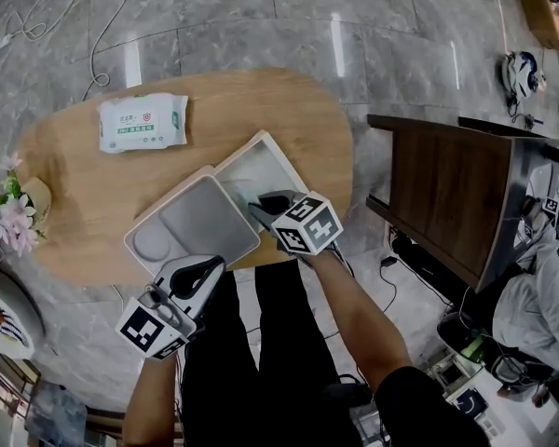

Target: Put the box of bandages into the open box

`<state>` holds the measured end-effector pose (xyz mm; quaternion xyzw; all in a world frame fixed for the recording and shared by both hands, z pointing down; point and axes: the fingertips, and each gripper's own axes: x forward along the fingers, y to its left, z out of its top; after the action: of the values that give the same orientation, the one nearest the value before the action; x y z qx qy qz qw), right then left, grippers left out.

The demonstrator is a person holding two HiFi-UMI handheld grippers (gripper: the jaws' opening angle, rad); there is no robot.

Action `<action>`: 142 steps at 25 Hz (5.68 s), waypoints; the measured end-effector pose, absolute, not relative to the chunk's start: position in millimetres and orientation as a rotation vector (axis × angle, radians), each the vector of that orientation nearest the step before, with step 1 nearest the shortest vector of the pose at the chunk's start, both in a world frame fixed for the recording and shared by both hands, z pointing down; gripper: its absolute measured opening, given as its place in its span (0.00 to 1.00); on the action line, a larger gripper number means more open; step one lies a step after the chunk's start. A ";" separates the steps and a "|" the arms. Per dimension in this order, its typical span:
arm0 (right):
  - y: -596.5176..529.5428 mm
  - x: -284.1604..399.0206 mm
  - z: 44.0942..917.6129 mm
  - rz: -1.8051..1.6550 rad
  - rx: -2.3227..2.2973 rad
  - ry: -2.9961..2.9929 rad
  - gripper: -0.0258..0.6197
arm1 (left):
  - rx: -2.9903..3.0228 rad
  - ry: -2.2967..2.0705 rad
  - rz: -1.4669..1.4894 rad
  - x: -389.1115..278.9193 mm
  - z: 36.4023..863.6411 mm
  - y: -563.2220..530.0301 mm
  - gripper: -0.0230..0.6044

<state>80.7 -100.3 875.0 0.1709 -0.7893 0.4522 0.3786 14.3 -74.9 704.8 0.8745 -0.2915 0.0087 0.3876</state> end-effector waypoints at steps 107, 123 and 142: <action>-45.4 141.2 197.7 0.175 0.247 -3.286 0.06 | 2.765 -0.927 -0.181 14.7 231.7 -35.4 0.06; -7.8 167.8 226.8 0.176 0.011 -3.257 0.05 | 2.732 -0.962 -0.178 75.0 253.6 1.8 0.07; -24.1 174.4 240.4 0.213 0.063 -3.259 0.05 | 2.691 -1.069 -0.132 82.7 263.4 -7.0 0.07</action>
<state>174.4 -24.1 240.4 0.0193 -0.9957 0.0649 -0.0626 82.7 -7.0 263.4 0.9215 -0.3660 -0.0454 0.1215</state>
